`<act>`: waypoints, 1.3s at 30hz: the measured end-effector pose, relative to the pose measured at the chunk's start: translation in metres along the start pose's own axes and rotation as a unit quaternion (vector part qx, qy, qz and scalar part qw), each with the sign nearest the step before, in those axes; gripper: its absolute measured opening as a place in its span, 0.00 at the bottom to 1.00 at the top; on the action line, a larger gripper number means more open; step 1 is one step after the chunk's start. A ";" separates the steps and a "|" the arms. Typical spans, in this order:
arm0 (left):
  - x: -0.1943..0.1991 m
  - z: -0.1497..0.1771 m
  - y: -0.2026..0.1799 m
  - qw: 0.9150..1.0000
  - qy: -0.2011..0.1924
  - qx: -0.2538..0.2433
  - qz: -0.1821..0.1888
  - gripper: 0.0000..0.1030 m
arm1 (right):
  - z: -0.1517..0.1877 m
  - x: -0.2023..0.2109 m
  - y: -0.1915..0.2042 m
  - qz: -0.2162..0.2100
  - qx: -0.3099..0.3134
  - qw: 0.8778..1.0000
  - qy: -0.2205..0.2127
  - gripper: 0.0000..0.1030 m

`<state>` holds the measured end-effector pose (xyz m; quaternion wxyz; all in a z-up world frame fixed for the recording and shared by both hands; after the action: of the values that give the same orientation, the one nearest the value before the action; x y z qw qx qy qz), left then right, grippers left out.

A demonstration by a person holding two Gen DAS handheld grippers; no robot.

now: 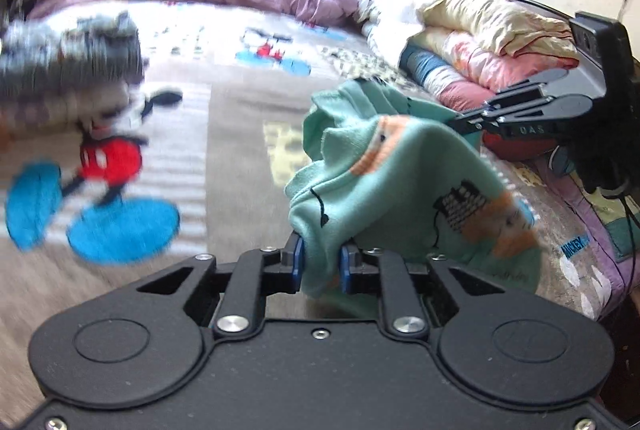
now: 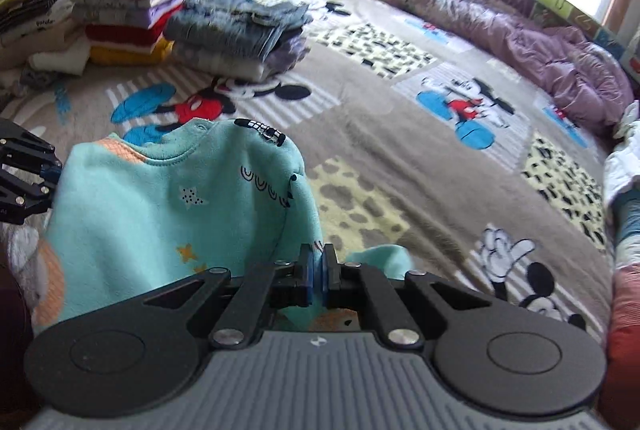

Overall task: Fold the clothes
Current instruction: 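Lift the mint-green garment with both tools and shake it out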

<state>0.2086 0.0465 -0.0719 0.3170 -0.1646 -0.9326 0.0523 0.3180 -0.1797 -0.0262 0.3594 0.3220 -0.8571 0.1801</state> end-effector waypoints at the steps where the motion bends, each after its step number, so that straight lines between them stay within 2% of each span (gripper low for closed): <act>1: 0.004 -0.008 -0.002 1.000 -0.006 -0.009 -0.003 0.15 | -0.001 0.008 -0.001 0.005 -0.002 1.000 -0.007 0.06; 8: 0.026 -0.063 -0.019 0.996 -0.039 -0.083 -0.021 0.14 | -0.013 0.058 -0.010 0.044 -0.010 0.998 -0.048 0.06; 14: 0.033 -0.105 -0.030 0.987 -0.055 -0.144 -0.036 0.13 | -0.022 0.088 -0.026 0.068 -0.023 0.994 -0.080 0.05; 20: 0.033 -0.142 -0.036 0.979 -0.069 -0.183 -0.049 0.13 | -0.031 0.107 -0.046 0.093 -0.031 0.990 -0.103 0.05; 27: 0.020 -0.184 -0.027 0.967 -0.076 -0.227 -0.086 0.13 | -0.049 0.116 -0.077 0.129 -0.044 0.982 -0.132 0.05; 33: -0.003 -0.221 -0.013 0.951 -0.081 -0.265 -0.134 0.13 | -0.074 0.109 -0.111 0.148 -0.066 0.974 -0.159 0.05; 39: -0.025 -0.261 -0.007 0.941 -0.097 -0.279 -0.168 0.13 | -0.100 0.096 -0.140 0.169 -0.091 0.964 -0.186 0.05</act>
<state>0.3846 0.0294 0.1224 0.1709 -0.0815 -0.9500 -0.2483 0.4121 -0.2676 0.1228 0.1856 0.1666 -0.9636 0.0958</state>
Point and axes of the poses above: each gripper's, at about its wrist camera, not at the fingertips, and x roughly against the way its jaws point, y to its left, z to its underside, the point moved 4 cm from there along -x, roughly the way its jaws point, and after that the axes turned 4 degrees about -x, right-handed, at the moved point
